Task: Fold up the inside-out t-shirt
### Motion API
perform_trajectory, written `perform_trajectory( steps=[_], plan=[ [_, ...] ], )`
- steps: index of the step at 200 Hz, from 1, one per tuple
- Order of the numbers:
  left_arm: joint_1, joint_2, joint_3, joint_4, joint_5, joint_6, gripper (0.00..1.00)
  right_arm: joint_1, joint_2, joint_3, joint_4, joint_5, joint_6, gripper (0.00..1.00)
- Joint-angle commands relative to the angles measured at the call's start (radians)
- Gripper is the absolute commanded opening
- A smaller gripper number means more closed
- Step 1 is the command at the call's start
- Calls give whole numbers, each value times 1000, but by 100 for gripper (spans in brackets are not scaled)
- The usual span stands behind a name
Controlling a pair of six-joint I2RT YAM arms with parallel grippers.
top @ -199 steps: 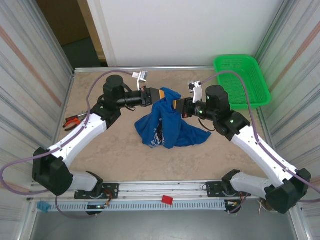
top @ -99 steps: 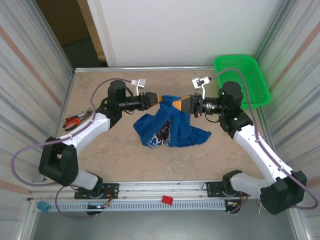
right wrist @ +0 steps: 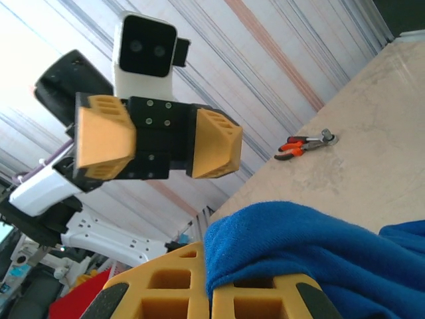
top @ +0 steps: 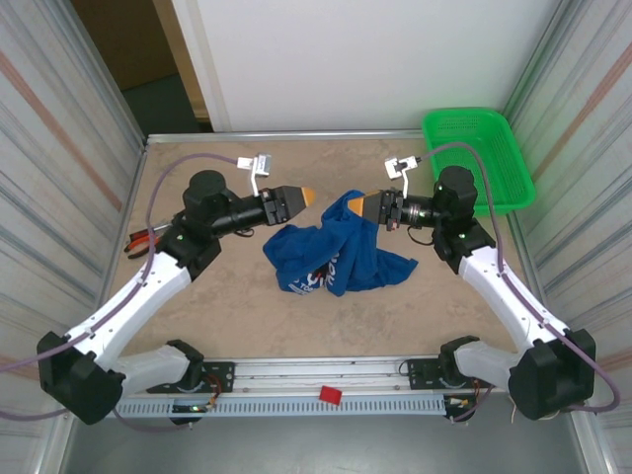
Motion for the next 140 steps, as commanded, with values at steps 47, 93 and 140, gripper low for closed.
perform_trajectory(
  steps=[47, 93, 140],
  plan=[
    [-129, 118, -8, 155, -104, -61, 60, -2, -7, -9, 32, 32, 8, 0],
    [-138, 160, -40, 276, -79, -72, 49, -3, -14, -14, 33, 42, 8, 0],
    [-154, 184, -94, 387, -85, -104, 40, -3, -11, -14, 52, 38, 21, 0]
  ],
)
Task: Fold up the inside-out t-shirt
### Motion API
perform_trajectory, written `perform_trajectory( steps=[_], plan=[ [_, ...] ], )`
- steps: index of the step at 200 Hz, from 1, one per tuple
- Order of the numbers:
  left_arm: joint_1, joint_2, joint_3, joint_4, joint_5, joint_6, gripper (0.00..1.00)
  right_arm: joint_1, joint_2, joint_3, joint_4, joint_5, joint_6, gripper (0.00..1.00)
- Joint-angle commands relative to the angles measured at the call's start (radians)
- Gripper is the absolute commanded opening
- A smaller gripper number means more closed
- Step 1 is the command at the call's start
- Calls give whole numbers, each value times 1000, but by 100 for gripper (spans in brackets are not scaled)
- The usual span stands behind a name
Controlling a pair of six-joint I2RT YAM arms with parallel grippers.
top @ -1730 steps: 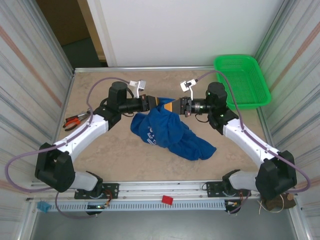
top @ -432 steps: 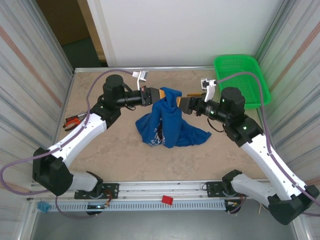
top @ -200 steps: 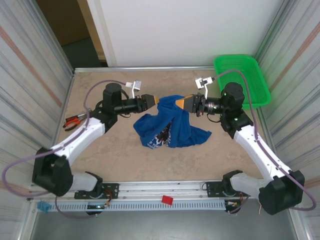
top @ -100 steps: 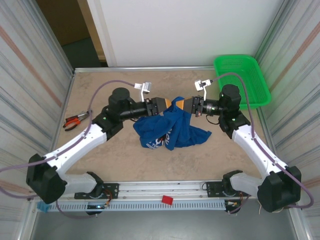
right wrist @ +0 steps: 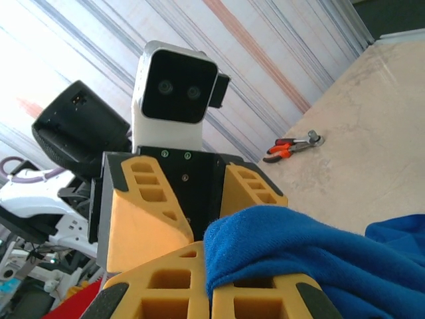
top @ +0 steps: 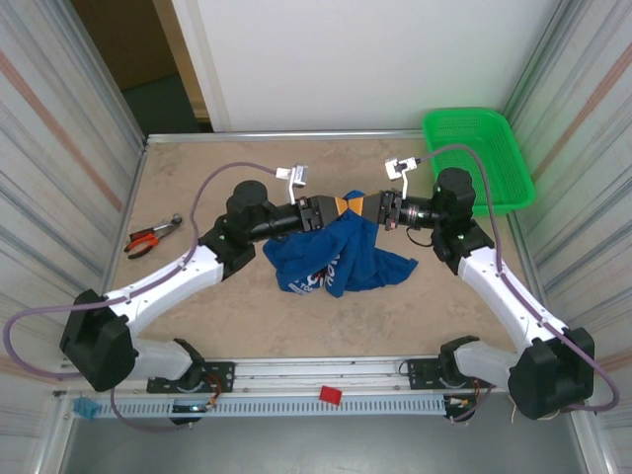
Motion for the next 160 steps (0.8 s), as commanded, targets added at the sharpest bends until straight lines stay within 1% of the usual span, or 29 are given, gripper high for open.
perform_trajectory(
  steps=[1, 23, 36, 40, 61, 69, 104, 160],
  plan=[
    [-8, 13, -35, 128, -3, -30, 39, -2, -11, 2, 52, -7, 20, 0],
    [-8, 28, -58, 218, -8, -68, 21, -2, -13, 1, 51, -6, 20, 0],
    [-8, 32, -56, 241, -8, -78, 4, -3, -14, -1, 49, -11, 23, 0],
    [-8, 31, -55, 243, -9, -78, 0, -2, -15, 0, 47, -11, 20, 4],
    [-8, 18, -43, 239, -9, -78, 0, -12, -25, -9, 36, -3, 16, 38],
    [-8, 9, -38, 220, -14, -72, 0, -19, -30, -14, 27, 8, 12, 45],
    [-8, -50, 5, 119, -39, -34, 0, -33, -45, -42, -48, 57, -44, 56],
    [-5, -87, 75, 67, -43, -12, 0, -32, -39, -125, -10, 104, -29, 58]
  ],
)
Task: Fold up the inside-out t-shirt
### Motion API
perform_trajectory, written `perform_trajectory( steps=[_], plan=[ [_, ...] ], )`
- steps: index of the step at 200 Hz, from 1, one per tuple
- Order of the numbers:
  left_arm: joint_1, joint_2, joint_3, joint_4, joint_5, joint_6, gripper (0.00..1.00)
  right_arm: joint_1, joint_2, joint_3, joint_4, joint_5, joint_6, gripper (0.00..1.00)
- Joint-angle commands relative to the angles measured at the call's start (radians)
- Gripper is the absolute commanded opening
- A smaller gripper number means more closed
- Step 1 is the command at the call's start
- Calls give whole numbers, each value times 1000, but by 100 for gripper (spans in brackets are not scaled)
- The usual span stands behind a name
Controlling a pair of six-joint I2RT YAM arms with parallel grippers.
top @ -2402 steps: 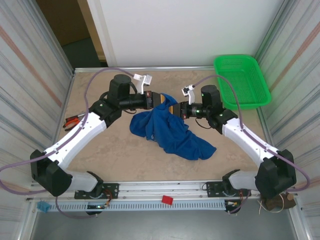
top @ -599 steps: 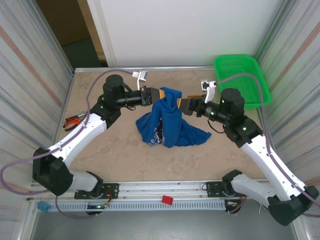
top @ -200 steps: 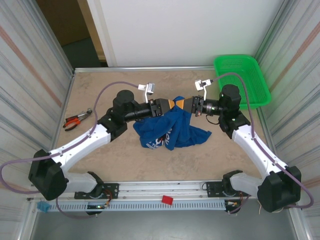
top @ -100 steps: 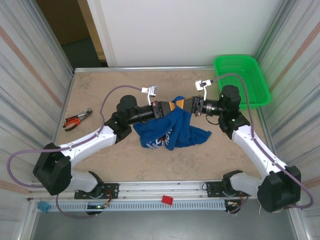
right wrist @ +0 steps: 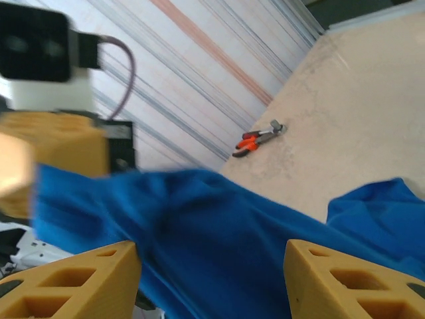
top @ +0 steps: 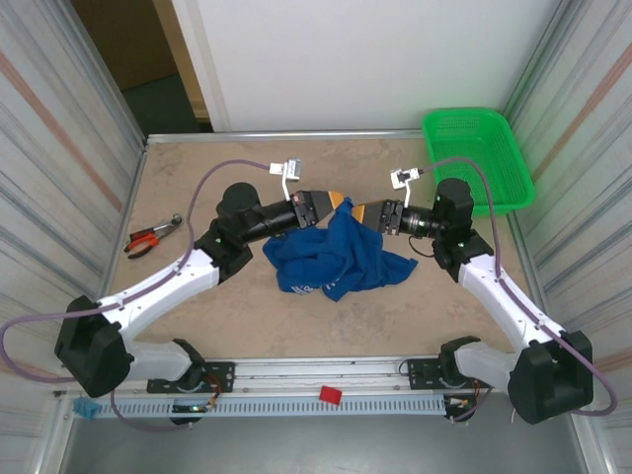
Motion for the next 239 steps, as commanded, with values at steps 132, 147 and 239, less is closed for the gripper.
perform_trajectory(
  steps=[132, 147, 239],
  plan=[
    [-4, -19, 152, -89, 38, 42, 0, 60, 16, 180, -84, 24, -79, 63],
    [-5, -16, 164, -100, 44, 40, 0, 67, 36, 184, -59, 11, -73, 51],
    [147, -117, 80, -332, -1, 212, 66, -8, -86, 228, -263, -122, -202, 0]
  ],
)
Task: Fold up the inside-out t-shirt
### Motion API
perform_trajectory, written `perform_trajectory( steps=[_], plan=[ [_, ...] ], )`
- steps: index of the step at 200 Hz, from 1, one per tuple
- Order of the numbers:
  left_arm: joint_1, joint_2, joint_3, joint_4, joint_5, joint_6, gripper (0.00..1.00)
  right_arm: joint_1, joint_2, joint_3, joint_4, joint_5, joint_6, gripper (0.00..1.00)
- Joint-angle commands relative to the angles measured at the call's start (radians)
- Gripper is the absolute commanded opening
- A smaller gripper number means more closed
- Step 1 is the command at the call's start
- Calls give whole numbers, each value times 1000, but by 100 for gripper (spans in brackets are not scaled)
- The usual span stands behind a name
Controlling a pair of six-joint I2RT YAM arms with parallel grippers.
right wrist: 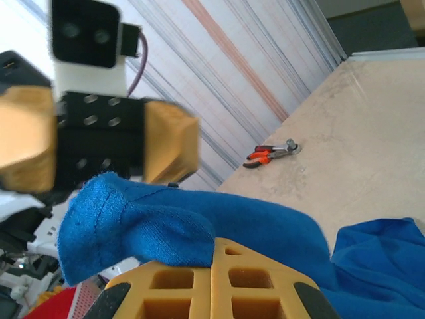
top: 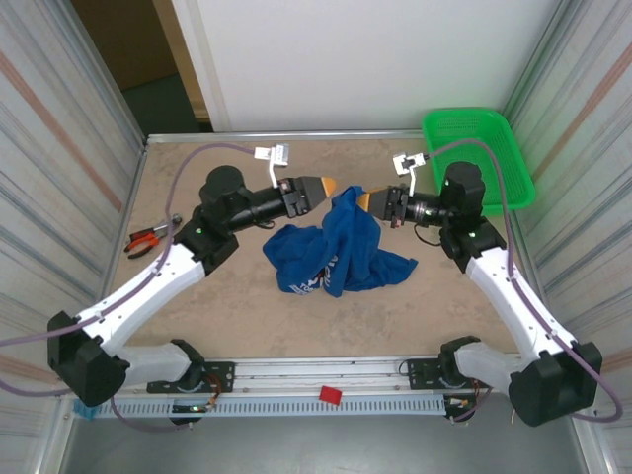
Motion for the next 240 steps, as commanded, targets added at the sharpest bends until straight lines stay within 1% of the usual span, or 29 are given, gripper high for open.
perform_trajectory(
  steps=[1, 15, 25, 50, 71, 98, 104, 111, 122, 132, 135, 163, 179, 189, 202, 218, 221, 225, 234, 240],
  plan=[
    [70, -49, -42, -82, -8, 94, 66, -8, -58, 32, -76, -67, -75, 0],
    [105, -30, -82, -69, 14, 90, 70, -10, -68, 22, -76, -72, -75, 0],
    [125, -3, -104, -42, 43, 70, 71, -11, -70, 19, -76, -83, -74, 0],
    [127, 88, -105, 46, 137, 31, 73, -10, -65, 17, -75, -92, -72, 0],
    [102, 165, -90, 144, 202, -19, 75, -9, -55, 16, -68, -93, -68, 0],
    [32, 247, -51, 277, 264, -80, 74, -6, -46, 8, -64, -79, -71, 0],
    [16, 261, -44, 309, 277, -95, 71, -6, -46, 2, -64, -75, -74, 0],
    [1, 274, -37, 347, 287, -111, 62, -7, -45, -6, -67, -71, -78, 0],
    [-10, 290, -30, 391, 296, -138, 34, -9, -41, -19, -87, -62, -101, 0],
    [-2, 293, -29, 406, 282, -147, 5, -9, -38, -40, -106, -52, -121, 0],
    [4, 290, -29, 399, 273, -145, 0, -9, -37, -48, -108, -50, -125, 0],
    [83, 195, -63, 284, 128, -74, 0, -11, -35, -154, -124, -6, -146, 0],
    [122, 125, -81, 223, 58, -20, 0, -10, -37, -223, -139, 58, -151, 0],
    [135, 92, -87, 199, 43, 11, 0, -10, -35, -263, -148, 107, -152, 0],
    [141, 62, -90, 152, 34, 42, 0, -9, -28, -310, -150, 140, -151, 0],
    [141, 31, -129, 159, 19, 53, 0, -5, -23, -352, -150, 197, -145, 0],
    [141, 26, -138, 160, 12, 51, 0, -3, -23, -356, -152, 207, -147, 5],
    [141, 18, -148, 159, 3, 50, 0, -3, -21, -364, -153, 218, -147, 7],
    [141, 10, -166, 142, -7, 56, 0, -3, -22, -376, -145, 219, -145, 0],
    [141, 8, -173, 119, -8, 67, 0, -2, -25, -381, -139, 218, -140, 0]
  ],
)
